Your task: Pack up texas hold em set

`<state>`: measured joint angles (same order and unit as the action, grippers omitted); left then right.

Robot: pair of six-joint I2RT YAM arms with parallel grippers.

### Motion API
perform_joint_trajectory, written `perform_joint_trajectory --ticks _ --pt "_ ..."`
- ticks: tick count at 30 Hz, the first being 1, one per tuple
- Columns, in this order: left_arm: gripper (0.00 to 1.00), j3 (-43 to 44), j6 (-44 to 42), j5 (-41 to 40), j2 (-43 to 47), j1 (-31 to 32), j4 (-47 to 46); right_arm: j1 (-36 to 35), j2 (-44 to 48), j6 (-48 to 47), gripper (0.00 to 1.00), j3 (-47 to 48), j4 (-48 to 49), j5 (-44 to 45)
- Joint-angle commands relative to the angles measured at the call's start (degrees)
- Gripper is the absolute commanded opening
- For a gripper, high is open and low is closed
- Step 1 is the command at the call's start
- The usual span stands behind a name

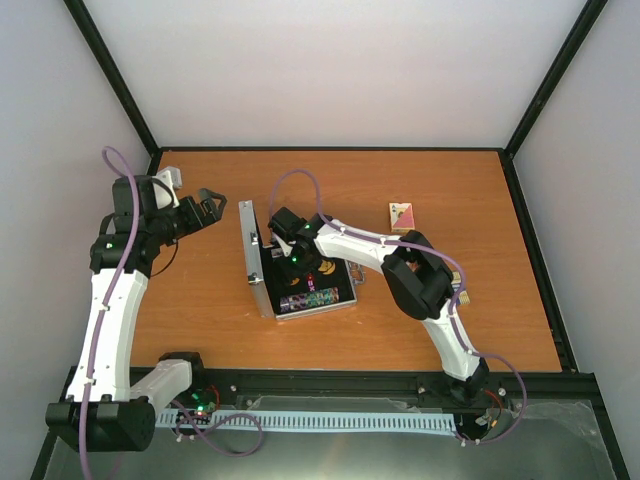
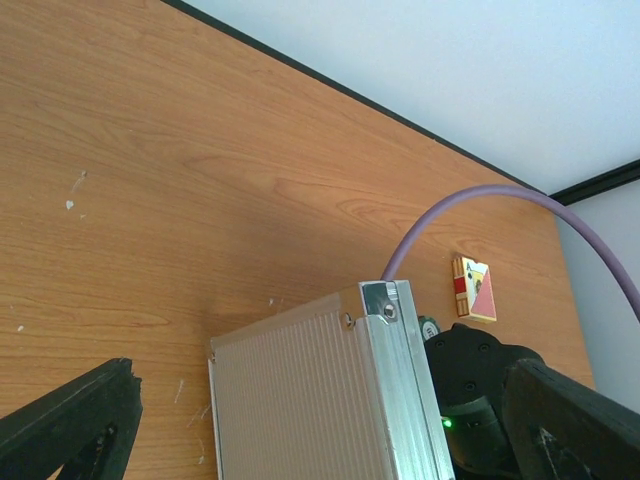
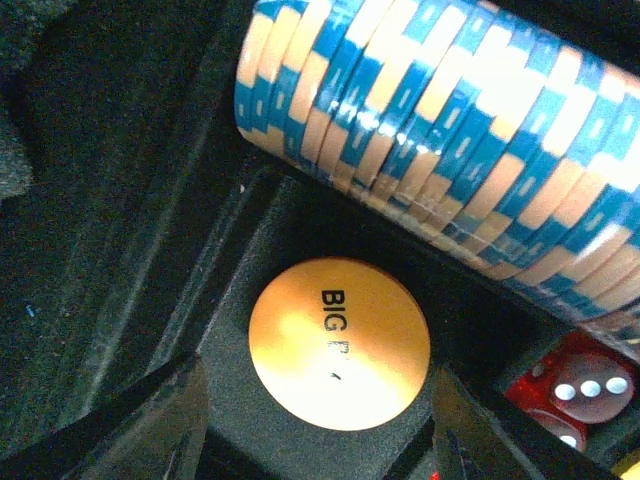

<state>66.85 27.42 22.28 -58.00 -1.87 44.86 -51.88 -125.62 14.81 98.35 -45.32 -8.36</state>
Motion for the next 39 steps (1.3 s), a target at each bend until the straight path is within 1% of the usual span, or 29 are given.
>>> perform_joint_trajectory --ticks 1,4,8,12,15,18,22,26,27,29,35,39 --pt "1.00 1.35 -2.10 -2.40 -0.02 0.13 -0.04 0.03 3.48 -1.47 0.63 0.77 -1.67 2.58" --pt "1.00 2.53 -3.07 -4.51 0.28 0.12 0.48 0.11 6.94 -2.20 0.65 -1.10 -1.88 2.90" --pt "1.00 3.27 -3.56 -6.26 0.75 0.17 0.82 0.39 12.93 -3.09 0.67 -5.87 -1.96 4.31" --pt "1.00 2.61 -2.69 -6.73 1.78 0.19 0.61 2.17 19.96 -2.91 0.76 -12.55 -1.89 5.12" --pt "1.00 1.02 -2.00 -7.28 2.93 0.20 -0.31 5.57 25.87 -2.46 0.85 -17.16 -2.00 6.50" --pt "1.00 0.61 -1.43 -7.15 3.08 0.16 -0.33 11.29 31.29 -1.91 0.95 -21.08 -3.04 9.26" --pt "1.00 1.67 -0.91 -7.77 2.96 0.13 0.72 21.51 34.65 -3.22 0.96 -22.34 -5.73 12.34" --pt "1.00 3.03 -0.76 -7.74 2.64 0.13 1.33 30.05 33.22 -3.74 0.97 -20.73 -4.75 12.10" --pt "1.00 3.66 -0.89 -7.69 2.38 0.17 1.81 31.25 32.39 -3.92 0.97 -20.13 -4.03 11.75" --pt "1.00 5.09 -1.25 -7.81 1.56 0.11 3.41 32.67 29.78 -4.77 0.97 -18.56 -2.87 11.98" --pt "1.00 8.09 -1.95 -8.64 0.94 0.17 7.77 34.62 19.12 -8.20 0.98 -11.95 -1.34 16.90" --pt "1.00 7.74 -2.46 -9.13 0.62 0.15 10.23 36.90 13.41 -9.05 0.98 -8.00 -1.24 15.56"
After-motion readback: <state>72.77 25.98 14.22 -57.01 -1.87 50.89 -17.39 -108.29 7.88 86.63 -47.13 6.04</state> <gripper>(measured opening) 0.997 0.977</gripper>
